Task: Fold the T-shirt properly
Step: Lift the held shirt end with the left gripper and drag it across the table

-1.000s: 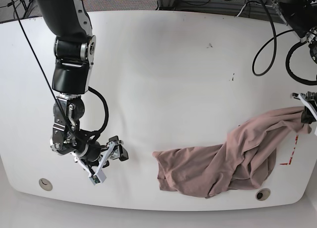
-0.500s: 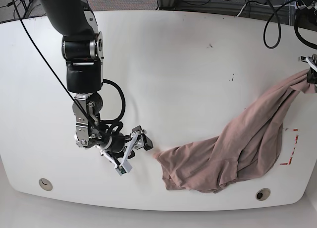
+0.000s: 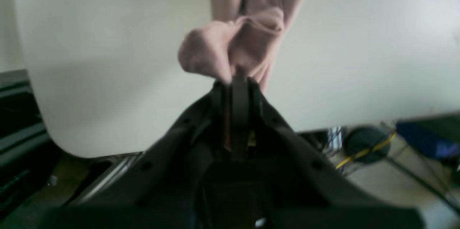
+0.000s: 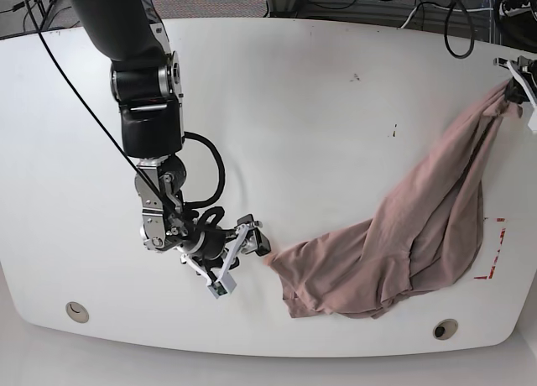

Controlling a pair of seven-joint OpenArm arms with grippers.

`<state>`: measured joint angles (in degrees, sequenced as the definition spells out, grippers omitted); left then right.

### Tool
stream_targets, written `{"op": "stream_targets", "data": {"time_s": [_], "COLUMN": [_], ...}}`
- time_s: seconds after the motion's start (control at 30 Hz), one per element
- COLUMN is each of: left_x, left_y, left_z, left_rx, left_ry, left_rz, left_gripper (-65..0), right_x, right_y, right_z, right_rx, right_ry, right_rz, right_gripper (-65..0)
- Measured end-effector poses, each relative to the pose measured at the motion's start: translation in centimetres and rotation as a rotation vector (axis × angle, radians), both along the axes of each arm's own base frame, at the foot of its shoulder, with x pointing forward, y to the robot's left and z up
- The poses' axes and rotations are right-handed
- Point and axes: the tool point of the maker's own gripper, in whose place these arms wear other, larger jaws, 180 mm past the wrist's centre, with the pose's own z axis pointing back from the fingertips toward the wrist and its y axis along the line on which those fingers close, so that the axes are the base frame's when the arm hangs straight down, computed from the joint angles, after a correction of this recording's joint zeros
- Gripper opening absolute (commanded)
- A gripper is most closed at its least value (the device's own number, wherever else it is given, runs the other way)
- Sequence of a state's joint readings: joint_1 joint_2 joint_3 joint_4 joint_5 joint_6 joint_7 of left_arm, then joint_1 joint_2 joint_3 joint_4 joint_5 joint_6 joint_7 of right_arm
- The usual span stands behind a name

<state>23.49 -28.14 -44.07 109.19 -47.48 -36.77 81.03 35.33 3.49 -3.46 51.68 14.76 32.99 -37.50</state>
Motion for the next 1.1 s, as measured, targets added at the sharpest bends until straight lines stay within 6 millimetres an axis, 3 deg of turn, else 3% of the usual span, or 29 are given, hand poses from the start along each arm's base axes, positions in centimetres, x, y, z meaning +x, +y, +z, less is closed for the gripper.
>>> {"op": "stream_targets", "data": {"time_s": [0.2, 0.4, 0.53, 0.7, 0.87, 1.1], "left_x": [0.4, 0.7, 2.8, 5.5, 5.3, 4.1], "left_y": [-4.2, -6.3, -9.5, -14.2, -16.2, -19.0], "left_z": [-1.8, -2.9, -3.0, -1.7, -2.6, -3.0], "left_rx": [-0.076, -0.089, -0.115, -0.181, -0.161, -0.209], "left_ry": [0.038, 0.073, 0.049, -0.032, 0.022, 0.046], "left_rz": [-0.142, -0.215, -0.309, -0.448, -0.544, -0.637], "left_gripper": [-65.0, -65.0, -65.0, -65.0, -65.0, -65.0], "right_x": [0.0, -0.1, -0.4, -0.8, -0.6, -0.4], "right_y": [0.4, 0.3, 0.1, -0.8, -1.5, -1.0], "right_z": [0.0, -0.1, -0.5, -1.2, -1.2, -1.0], "right_rx": [0.007, 0.004, 0.001, -0.012, -0.023, -0.013], "right_ry": [0.0, 0.003, 0.01, 0.025, 0.022, 0.018], "right_rz": [0.003, 0.003, -0.001, -0.009, -0.025, -0.028], "right_gripper": [-21.1, -21.1, -21.1, -21.1, -21.1, -21.1]}}
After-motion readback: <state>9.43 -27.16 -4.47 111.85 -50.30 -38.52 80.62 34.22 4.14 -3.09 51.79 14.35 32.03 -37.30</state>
